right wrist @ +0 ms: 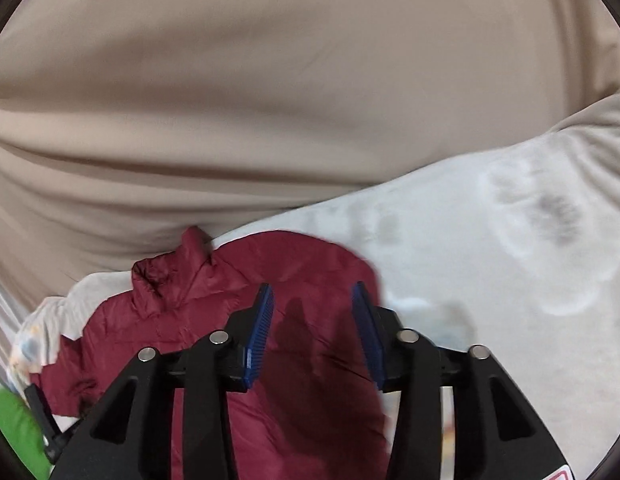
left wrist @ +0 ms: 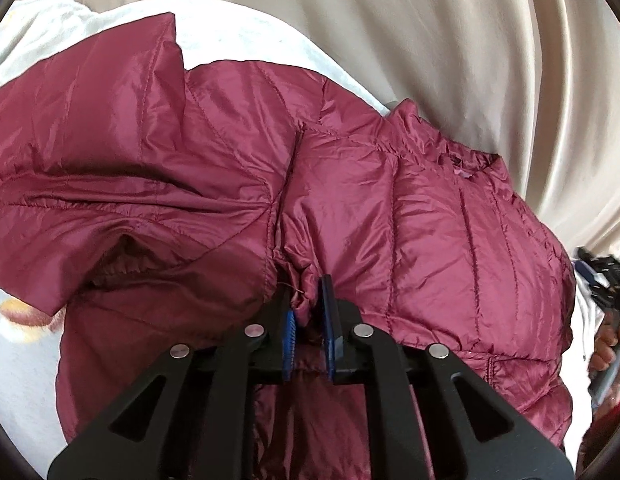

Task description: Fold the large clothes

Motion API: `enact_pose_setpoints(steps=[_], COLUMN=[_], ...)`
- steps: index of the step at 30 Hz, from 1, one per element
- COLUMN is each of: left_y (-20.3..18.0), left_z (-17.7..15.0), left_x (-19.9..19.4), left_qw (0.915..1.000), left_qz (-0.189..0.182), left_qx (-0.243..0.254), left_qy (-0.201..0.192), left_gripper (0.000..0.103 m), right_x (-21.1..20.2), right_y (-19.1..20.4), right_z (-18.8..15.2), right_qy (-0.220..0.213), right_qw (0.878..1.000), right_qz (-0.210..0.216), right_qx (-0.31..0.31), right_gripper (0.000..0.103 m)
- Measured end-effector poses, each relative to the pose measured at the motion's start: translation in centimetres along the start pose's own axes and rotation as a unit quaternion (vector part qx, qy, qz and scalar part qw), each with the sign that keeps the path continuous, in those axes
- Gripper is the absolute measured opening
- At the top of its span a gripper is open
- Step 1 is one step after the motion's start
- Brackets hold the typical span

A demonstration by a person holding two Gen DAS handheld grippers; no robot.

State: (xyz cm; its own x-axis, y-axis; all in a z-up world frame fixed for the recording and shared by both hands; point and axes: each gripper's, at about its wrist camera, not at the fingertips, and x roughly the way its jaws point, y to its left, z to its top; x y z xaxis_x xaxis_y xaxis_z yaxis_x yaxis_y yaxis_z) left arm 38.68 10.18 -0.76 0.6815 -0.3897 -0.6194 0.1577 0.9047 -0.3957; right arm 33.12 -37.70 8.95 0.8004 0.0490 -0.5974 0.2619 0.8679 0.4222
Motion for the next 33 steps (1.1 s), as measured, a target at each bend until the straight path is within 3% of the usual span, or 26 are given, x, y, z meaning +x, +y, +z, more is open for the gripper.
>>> enact_pose_setpoints(steps=[2,6,8,12,15,17,21,25,28,33], left_y=[0.0,-0.6,-1.3,-1.6,-1.6,-1.7,-2.1,-2.1,-1.5,-1.0], left_z=[0.0,0.0,-0.1,-0.1,-0.1,-0.1,0.0,0.1,0.2,0.2], left_x=[0.2,0.2,0.3,0.5,0.6,0.7,0.8,0.5,0.4,0.6], left_qw=[1.0,0.9998,0.9996,0.9994,0.9994,0.9993,0.9989,0.999,0.9995,0.9998], left_qz=[-0.001,-0.014,-0.006,0.002,0.002,0.006,0.015,0.024,0.02,0.009], left_qx=[-0.001,0.011,0.027,0.033,0.034,0.037,0.044,0.038,0.026,0.016], left_qy=[0.001,0.001,0.001,0.002,0.002,0.003,0.003,-0.002,-0.004,-0.002], left_gripper=[0.011,0.03,0.032,0.032,0.032,0.032,0.032,0.03,0.029,0.029], right_x=[3.0,4.8,4.0,-1.5,-5.2,-6.3,-6.0,-3.9,-0.8,-0.3], right_y=[0.0,-2.2,-2.9,-1.9,-3.2,-4.2,-4.0,-2.9,-2.9,-2.9], right_z=[-0.7,-1.1,-0.6,-1.3,-4.2,-6.4,-8.6,-8.2,-9.2,-9.9], right_qy=[0.032,0.008,0.01,-0.013,0.014,0.043,0.06,0.061,0.097,0.08], right_qw=[0.999,0.995,0.996,0.997,0.997,0.995,0.991,0.994,0.987,0.987], right_qz=[-0.034,-0.09,-0.092,-0.071,-0.061,-0.06,-0.069,-0.035,-0.07,-0.084], right_qx=[-0.024,-0.043,-0.017,-0.038,-0.055,-0.067,-0.093,-0.089,-0.103,-0.11], right_gripper=[0.009,0.004,0.004,0.007,0.018,0.018,0.014,0.005,0.0,0.0])
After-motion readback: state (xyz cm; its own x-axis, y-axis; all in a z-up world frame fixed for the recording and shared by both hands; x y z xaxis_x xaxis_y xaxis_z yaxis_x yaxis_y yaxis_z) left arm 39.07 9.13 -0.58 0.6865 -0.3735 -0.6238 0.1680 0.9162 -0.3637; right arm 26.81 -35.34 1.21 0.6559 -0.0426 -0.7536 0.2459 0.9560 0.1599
